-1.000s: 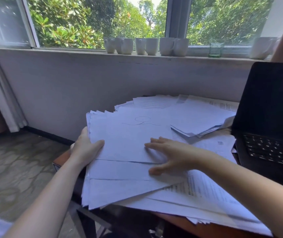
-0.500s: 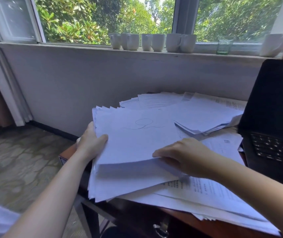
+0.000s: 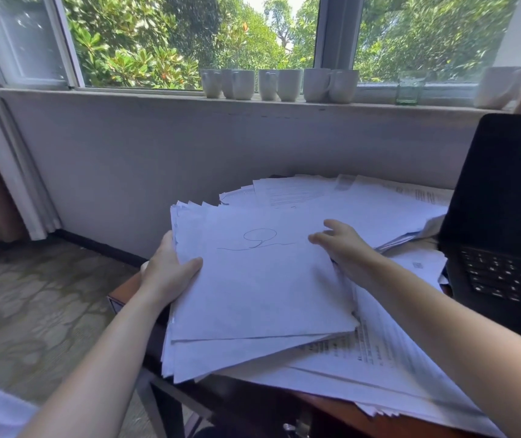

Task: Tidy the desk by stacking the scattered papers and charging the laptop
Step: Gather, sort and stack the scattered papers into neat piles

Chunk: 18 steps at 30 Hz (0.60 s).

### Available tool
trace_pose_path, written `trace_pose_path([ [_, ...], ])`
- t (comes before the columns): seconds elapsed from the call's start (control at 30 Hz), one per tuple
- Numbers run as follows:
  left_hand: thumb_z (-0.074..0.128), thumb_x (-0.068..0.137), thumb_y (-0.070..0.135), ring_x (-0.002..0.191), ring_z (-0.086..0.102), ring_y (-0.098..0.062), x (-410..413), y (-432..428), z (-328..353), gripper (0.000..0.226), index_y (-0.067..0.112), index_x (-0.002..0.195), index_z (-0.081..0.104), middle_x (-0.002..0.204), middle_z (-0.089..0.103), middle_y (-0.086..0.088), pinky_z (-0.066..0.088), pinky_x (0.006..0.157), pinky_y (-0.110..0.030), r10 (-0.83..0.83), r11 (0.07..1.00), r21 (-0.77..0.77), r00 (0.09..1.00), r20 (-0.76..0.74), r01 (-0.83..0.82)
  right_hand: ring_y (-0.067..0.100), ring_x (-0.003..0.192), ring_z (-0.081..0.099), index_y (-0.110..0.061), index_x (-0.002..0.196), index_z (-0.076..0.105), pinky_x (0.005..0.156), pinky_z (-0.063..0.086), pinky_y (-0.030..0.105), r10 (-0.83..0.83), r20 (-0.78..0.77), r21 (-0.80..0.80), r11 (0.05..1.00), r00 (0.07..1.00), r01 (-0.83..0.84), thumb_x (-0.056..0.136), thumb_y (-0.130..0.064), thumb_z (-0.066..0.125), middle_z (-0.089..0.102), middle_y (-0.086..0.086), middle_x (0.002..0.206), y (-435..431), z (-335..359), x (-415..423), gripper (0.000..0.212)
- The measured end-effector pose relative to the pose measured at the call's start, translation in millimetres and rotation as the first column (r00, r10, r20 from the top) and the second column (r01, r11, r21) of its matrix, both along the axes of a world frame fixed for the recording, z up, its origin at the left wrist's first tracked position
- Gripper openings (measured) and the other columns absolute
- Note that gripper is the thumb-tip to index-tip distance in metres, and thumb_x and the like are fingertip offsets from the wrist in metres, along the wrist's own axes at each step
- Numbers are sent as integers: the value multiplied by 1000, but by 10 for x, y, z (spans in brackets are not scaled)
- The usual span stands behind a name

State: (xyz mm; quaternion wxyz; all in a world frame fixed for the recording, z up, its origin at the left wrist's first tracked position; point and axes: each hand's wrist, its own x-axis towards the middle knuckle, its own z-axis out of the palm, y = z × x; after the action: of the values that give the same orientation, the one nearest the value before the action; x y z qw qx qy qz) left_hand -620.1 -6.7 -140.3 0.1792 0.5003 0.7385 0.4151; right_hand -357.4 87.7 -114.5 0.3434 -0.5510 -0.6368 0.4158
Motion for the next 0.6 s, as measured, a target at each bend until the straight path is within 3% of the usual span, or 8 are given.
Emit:
trace_pose_path([
  [0.07,50,60,40,100,53,-21,12,-8,11,64,27,123,45,91,52,27,36,104,-45,-2,1000,2,1000,1,2,27,124,48,-3,143,33,99,38,34,-69,-110,-21,998,992,67,86,-15,63,45,18,138,34,15,-82,65],
  [0.13,49,60,41,98,51,-20,13,-13,12,67,27,125,45,90,51,29,35,105,-44,-2,1000,3,1000,-1,2,34,106,59,-1,125,52,88,47,42,-90,-141,7,996,986,92,77,-11,66,54,29,120,35,31,-154,51],
  [0.2,49,60,41,98,52,-21,7,-13,6,67,27,126,45,89,49,32,35,105,-44,-4,1000,6,1000,-12,4,32,85,65,-10,99,63,72,53,41,-76,-87,64,995,993,82,70,-7,60,67,19,98,30,43,-196,29],
  [0.23,48,60,41,98,52,-21,3,-10,3,67,27,126,44,88,49,32,35,105,-44,-4,1000,5,1000,-18,4,31,84,65,-13,97,64,72,54,38,-64,-25,106,992,998,66,72,-4,56,69,12,93,35,45,-200,28],
  [0.33,45,61,43,95,49,-19,1,12,-5,65,26,124,45,87,48,29,33,104,-41,4,1000,1,1000,-25,-4,24,89,59,-14,104,65,71,44,26,-35,206,275,961,978,-23,79,0,47,64,3,94,27,89,-197,34],
  [0.4,41,63,44,96,50,-21,13,28,2,60,26,119,46,86,50,28,32,103,-39,20,1000,0,1000,-12,-20,21,93,56,-13,109,62,72,38,23,6,256,325,941,967,-92,82,2,43,62,3,99,44,132,-172,37],
  [0.5,38,65,46,96,48,-21,24,45,7,62,24,121,47,96,55,17,30,105,-39,38,999,10,999,16,-38,22,106,56,-17,120,55,88,45,31,104,335,268,942,936,-201,83,-2,42,61,3,115,128,155,-93,42],
  [0.6,37,65,47,96,46,-20,21,55,-5,66,23,125,46,102,56,13,28,106,-39,41,999,17,999,20,-41,26,126,44,-13,137,38,105,35,35,168,500,171,943,850,-287,89,-7,42,49,9,136,88,80,-126,48],
])
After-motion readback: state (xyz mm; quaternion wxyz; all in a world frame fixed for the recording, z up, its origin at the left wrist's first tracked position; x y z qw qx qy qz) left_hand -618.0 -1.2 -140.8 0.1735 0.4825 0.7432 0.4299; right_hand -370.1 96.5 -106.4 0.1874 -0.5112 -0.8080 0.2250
